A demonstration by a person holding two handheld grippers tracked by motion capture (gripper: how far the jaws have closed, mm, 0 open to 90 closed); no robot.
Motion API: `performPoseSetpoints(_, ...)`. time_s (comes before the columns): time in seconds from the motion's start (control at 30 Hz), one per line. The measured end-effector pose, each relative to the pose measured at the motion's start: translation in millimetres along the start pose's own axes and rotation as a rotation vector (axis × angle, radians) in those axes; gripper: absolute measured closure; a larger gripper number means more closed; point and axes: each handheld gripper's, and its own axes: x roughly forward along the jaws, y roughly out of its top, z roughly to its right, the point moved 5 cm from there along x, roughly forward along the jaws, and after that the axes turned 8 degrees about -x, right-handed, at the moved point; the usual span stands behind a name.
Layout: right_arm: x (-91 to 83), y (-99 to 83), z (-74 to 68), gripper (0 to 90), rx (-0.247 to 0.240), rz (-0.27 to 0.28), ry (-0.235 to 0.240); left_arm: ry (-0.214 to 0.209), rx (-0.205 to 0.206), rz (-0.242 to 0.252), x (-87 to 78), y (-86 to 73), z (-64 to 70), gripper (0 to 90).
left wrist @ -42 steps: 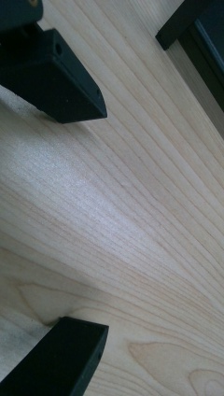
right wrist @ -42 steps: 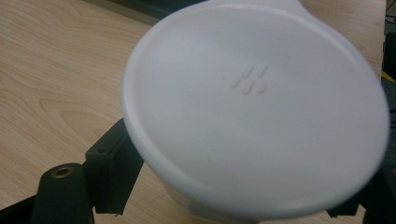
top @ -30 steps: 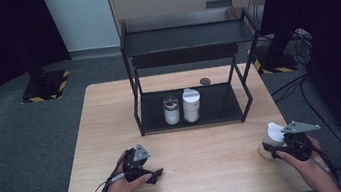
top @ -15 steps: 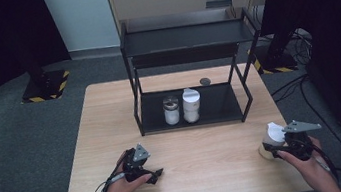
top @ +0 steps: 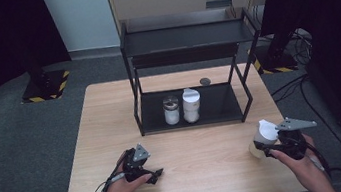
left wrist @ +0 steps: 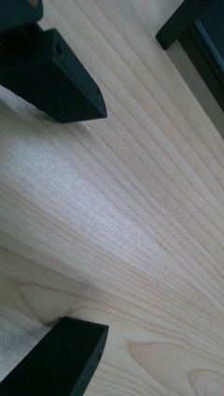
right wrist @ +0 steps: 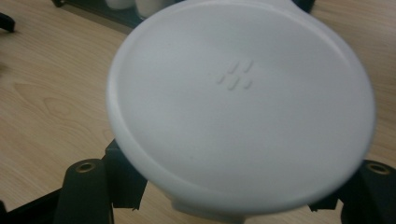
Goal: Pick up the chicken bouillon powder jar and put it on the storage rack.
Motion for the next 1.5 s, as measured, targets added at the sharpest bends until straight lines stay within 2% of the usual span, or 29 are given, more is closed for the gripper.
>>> performPoseSetpoints(0.27, 14.3, 32.5, -23.8, 31.4, -0.057, -0.014, 0.034, 0.0, 0.0, 0.0, 0.0, 0.0, 0.0, 0.0)
performPoseSetpoints(0.7, 38.8, 63.7, -42.4, 31.4, -0.069, 0.016, 0.03, 0.0, 0.0, 0.0, 0.0, 0.0, 0.0, 0.0)
performPoseSetpoints(1.5, 67.9, 82.5, -43.6, 31.4, -0.023, 0.037, -0.007, 0.0, 0.0, 0.0, 0.0, 0.0, 0.0, 0.0)
